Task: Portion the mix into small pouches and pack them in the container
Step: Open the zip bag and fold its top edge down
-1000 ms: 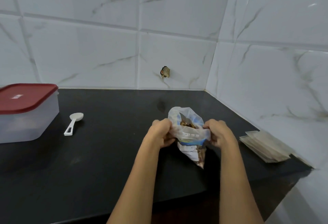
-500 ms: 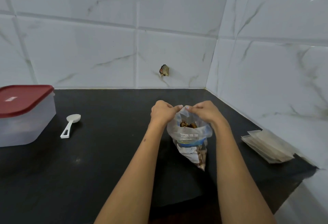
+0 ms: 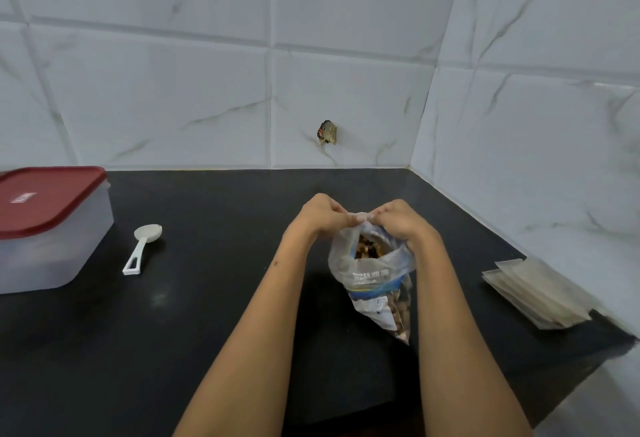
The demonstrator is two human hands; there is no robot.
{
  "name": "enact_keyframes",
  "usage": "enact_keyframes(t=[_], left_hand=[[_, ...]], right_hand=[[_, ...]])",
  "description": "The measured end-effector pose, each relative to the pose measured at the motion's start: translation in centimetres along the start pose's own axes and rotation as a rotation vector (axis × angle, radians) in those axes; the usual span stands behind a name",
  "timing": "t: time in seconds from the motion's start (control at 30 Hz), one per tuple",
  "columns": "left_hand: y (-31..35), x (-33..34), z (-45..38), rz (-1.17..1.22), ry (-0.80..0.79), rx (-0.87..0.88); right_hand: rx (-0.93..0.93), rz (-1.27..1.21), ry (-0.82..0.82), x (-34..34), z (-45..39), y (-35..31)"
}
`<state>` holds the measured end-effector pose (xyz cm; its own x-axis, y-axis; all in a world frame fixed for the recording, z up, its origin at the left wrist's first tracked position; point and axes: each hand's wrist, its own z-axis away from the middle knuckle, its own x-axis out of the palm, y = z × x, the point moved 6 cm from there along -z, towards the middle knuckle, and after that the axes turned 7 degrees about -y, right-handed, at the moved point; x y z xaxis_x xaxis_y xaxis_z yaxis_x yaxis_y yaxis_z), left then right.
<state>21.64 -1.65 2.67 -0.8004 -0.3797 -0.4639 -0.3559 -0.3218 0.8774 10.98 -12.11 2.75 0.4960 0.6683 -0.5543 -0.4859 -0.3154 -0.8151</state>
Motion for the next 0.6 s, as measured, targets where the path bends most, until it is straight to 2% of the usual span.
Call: enact_keyframes(t=[0.17, 0.3, 0.43, 0.53, 0.6], left_hand=[[-1.2, 0.5, -0.3, 0.301, 0.013, -0.237], [-1.0, 1.3, 0.3, 0.383, -0.012, -0.378], [-0.6, 1.9, 0.8, 0.371, -0.002, -0.43], [-0.7, 1.8, 1.1, 0.404, 0.048, -0.449], [-0.9, 1.4, 1.5, 0.417, 0.112, -0.426]], right_hand=[[0.153, -0.094, -0.05, 0.7, -0.5, 0.8], [0.272, -0.147, -0.043, 1.1, -0.5, 1.1], [0.308, -0.24, 0.006, 1.1, -0.3, 1.6], [0.273, -0.126, 0.066, -0.2, 0.1, 1.2], [0.317, 0.025, 0.091, -1.1, 1.1, 1.1]])
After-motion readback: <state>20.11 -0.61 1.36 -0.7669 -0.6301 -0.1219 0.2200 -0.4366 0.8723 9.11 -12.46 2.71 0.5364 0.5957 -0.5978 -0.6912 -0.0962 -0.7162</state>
